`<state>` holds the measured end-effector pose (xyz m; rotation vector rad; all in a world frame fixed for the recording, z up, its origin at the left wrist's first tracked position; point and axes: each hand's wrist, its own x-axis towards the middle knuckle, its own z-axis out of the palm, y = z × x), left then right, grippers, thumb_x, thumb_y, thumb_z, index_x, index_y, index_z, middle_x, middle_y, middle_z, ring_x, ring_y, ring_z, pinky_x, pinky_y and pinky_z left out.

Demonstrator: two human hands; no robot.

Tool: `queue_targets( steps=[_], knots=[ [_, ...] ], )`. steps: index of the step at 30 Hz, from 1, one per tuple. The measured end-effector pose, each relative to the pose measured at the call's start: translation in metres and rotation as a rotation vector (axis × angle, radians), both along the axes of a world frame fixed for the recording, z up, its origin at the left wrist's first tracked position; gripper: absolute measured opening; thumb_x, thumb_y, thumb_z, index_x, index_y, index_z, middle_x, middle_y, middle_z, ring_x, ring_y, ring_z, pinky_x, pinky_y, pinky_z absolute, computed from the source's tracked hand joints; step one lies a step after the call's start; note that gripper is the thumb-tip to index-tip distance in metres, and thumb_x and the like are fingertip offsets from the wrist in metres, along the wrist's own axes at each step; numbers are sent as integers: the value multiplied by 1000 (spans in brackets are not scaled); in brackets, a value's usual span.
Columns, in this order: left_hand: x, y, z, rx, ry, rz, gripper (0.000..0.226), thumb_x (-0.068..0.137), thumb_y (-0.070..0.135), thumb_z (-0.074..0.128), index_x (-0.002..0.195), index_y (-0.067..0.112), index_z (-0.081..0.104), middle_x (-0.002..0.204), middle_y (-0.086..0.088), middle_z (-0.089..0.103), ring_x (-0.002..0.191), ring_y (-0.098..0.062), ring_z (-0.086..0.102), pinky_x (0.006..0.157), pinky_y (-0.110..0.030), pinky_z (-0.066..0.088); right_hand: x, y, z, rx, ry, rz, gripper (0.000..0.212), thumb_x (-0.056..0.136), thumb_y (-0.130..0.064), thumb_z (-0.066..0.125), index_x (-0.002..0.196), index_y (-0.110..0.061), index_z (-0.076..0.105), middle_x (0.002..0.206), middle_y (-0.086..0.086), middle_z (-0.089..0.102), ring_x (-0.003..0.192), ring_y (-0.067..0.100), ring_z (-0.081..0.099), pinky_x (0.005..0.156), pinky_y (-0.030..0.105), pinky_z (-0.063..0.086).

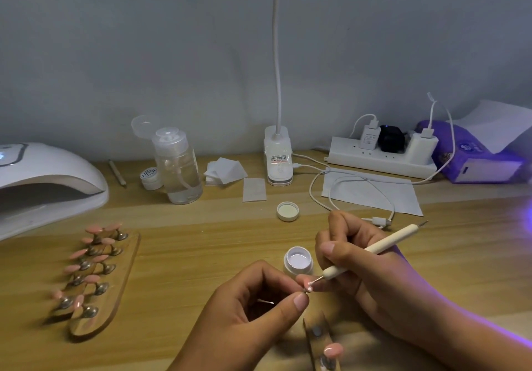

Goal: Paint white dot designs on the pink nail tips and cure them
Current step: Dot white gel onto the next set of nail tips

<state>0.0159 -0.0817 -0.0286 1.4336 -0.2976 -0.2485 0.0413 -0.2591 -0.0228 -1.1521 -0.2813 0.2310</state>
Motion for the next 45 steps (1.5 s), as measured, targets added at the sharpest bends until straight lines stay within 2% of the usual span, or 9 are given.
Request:
queue_targets(
  steps=[7, 10, 16, 20, 26, 29, 34, 45],
  knots=[
    [-1, 2, -2, 30, 10, 5, 9, 66, 18, 74, 71, 25, 72, 86, 3, 76, 76, -2, 67, 65, -12, 47, -1, 0, 1, -3, 4, 1, 19, 67, -18, 69, 55, -21, 54, 57, -3, 51, 51, 6, 52, 58, 29, 55],
    [-1, 2, -1, 34, 13, 6, 11, 63, 28, 79, 71, 26, 72, 86, 4, 76, 76, -2, 66, 65, -12, 47, -1, 0, 2, -1, 16, -3, 20, 66, -18, 70, 55, -20, 54, 58, -2, 51, 52, 7, 53, 57, 28, 55],
    [-1, 1, -1, 49, 3, 19, 8, 65, 21, 73, 70, 27, 72, 80, 7, 74, 71, -1, 64, 62, -11, 46, 0, 0, 1, -9, 18, 0, 20, 67, -19, 70, 55, -20, 55, 58, -2, 52, 52, 6, 54, 58, 29, 56],
    [-2, 2, -1, 51, 10, 15, 11, 62, 29, 78, 71, 27, 72, 84, 6, 75, 74, -1, 66, 64, -11, 47, 0, 0, 0, -7, 28, 0, 21, 67, -18, 70, 56, -19, 52, 59, -1, 50, 52, 7, 49, 60, 32, 57],
    [-1, 1, -2, 36, 14, 13, 7, 65, 19, 73, 69, 26, 72, 84, 5, 75, 73, -1, 66, 63, -11, 47, 0, 0, 1, -4, 26, 6, 22, 69, -13, 70, 56, -19, 54, 58, -2, 51, 52, 7, 55, 58, 29, 56],
    [-1, 2, -2, 33, 14, 14, 6, 66, 19, 73, 68, 25, 72, 85, 3, 76, 74, -2, 67, 64, -11, 47, 0, 0, 2, 8, 26, 8, 19, 66, -18, 69, 55, -20, 55, 57, -3, 52, 52, 7, 56, 57, 29, 57],
    [-1, 1, -2, 31, 8, 11, 8, 66, 19, 72, 70, 26, 72, 85, 4, 76, 74, -1, 66, 63, -10, 46, 0, -1, 0, -3, 22, 13, 19, 67, -18, 69, 55, -22, 55, 57, -3, 52, 53, 6, 56, 61, 31, 58],
    [0, 1, -3, 22, -7, 10, 8, 65, 18, 73, 70, 25, 72, 83, 3, 75, 72, -2, 65, 63, -11, 47, 0, -1, 0, 10, 32, 20, 19, 68, -17, 70, 56, -19, 55, 58, -1, 52, 53, 7, 56, 59, 30, 58]
  ],
)
